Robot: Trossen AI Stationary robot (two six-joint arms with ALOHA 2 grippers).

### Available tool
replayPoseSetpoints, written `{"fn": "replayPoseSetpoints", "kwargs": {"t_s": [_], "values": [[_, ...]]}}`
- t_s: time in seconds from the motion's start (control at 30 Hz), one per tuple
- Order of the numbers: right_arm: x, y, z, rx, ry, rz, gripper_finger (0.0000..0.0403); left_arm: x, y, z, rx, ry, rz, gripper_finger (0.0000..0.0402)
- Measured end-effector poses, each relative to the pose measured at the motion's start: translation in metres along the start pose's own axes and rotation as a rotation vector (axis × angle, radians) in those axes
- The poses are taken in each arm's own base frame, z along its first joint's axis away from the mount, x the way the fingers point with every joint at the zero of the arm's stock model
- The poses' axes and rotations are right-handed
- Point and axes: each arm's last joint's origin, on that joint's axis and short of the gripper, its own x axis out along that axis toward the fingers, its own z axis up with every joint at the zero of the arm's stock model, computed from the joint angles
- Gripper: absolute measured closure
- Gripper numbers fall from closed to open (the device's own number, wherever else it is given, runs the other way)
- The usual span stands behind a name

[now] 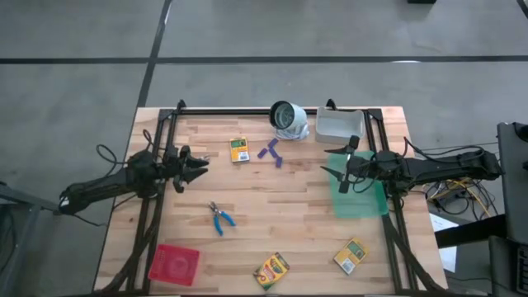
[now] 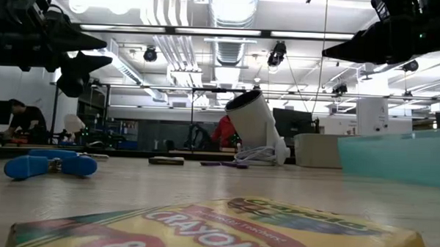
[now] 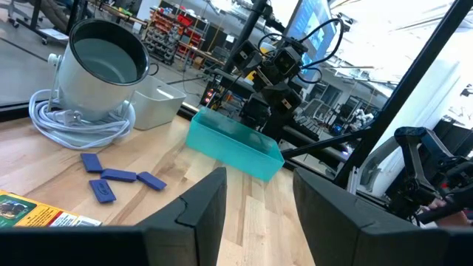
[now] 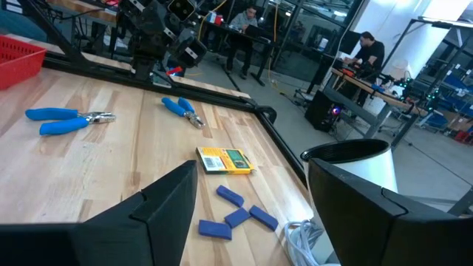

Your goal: Pick & Place School Supplies

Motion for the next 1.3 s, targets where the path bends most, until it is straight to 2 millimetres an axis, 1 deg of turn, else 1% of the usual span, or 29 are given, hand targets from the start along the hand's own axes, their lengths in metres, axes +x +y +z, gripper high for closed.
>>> {"fn": "replayPoseSetpoints", "kwargs": {"t_s": [0.33, 0.63, 0.7, 0.87, 1.03, 1.3], "values": [[0.0, 0.0001, -0.0001, -0.002, 0.0, 0.001, 0.0154, 0.0, 0.0, 0.0, 0.0, 0.0, 0.0, 0.0239], [0.0, 0.0001, -0.0003, -0.091, 0.003, 0.001, 0.0147, 0.0, 0.0, 0.0, 0.0, 0.0, 0.0, 0.0239], [0.0, 0.0002, -0.0007, -0.058, 0.007, 0.003, 0.0149, 0.0, 0.0, 0.0, 0.0, 0.0, 0.0, 0.0239], [0.0012, 0.0009, -0.0017, 0.09, 0.016, 0.004, 0.0154, 0.0, 0.0, 0.0, 0.0, 0.0, 0.0, 0.0239], [0.0015, 0.0011, -0.0019, 0.232, 0.019, 0.004, 0.015, 0.0, 0.0, 0.0, 0.0, 0.0, 0.0, 0.0239], [0.0016, 0.0011, -0.002, 0.248, 0.019, 0.004, 0.0145, 0.0, 0.0, 0.0, 0.0, 0.0, 0.0, 0.0239]]}}
